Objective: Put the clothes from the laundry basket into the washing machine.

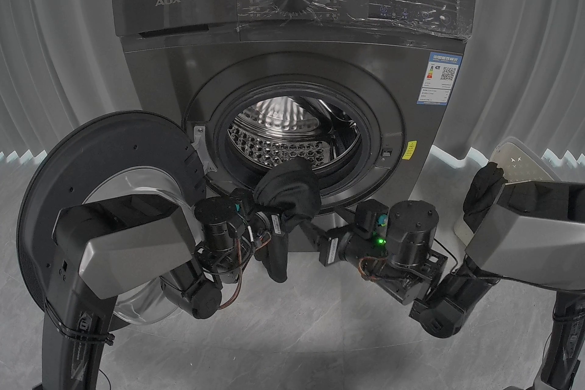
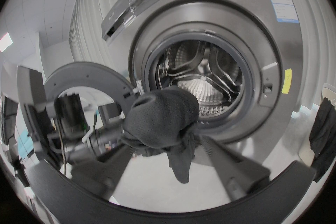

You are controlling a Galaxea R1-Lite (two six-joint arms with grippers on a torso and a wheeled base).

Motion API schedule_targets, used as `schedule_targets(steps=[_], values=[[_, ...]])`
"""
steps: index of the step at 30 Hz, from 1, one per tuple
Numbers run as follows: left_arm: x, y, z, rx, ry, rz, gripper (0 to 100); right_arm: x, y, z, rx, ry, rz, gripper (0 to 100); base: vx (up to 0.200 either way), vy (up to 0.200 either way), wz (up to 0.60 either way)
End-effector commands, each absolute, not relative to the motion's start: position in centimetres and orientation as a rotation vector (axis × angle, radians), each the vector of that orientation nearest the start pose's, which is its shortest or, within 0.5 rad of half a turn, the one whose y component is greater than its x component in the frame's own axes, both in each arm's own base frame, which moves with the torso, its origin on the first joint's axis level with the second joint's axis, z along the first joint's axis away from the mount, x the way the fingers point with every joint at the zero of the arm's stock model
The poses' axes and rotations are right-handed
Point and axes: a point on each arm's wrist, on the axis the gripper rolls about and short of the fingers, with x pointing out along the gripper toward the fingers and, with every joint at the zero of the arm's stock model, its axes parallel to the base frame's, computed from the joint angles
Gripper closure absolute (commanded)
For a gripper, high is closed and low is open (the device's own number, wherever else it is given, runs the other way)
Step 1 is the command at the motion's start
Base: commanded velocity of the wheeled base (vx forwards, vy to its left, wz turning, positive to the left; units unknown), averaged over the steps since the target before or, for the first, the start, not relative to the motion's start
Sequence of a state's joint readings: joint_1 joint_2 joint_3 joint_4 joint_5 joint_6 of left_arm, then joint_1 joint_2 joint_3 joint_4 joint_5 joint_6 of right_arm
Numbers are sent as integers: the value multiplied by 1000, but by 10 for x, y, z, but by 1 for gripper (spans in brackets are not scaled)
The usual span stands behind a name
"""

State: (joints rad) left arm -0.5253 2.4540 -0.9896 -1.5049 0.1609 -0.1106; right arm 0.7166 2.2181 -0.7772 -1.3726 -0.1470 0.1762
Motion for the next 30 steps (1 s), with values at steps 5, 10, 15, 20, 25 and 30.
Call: schedule_targets(steps=[5, 10, 15, 20, 25, 30], values=[[366, -209, 61, -154, -80, -361, 100, 246, 210, 43, 51, 305, 577, 0, 0, 0, 0], [352, -208, 72, -149, -114, -317, 100, 250, 204, 32, 42, 342, 546, 0, 0, 0, 0], [334, -211, 83, -145, -109, -355, 100, 257, 193, 21, 35, 382, 499, 0, 0, 0, 0], [328, -220, 79, -100, -105, -369, 100, 259, 192, 17, 36, 388, 492, 0, 0, 0, 0], [329, -224, 75, -78, -104, -375, 100, 259, 195, 18, 38, 381, 499, 0, 0, 0, 0], [330, -224, 72, -71, -95, -375, 100, 257, 194, 16, 36, 392, 500, 0, 120, 0, 0]])
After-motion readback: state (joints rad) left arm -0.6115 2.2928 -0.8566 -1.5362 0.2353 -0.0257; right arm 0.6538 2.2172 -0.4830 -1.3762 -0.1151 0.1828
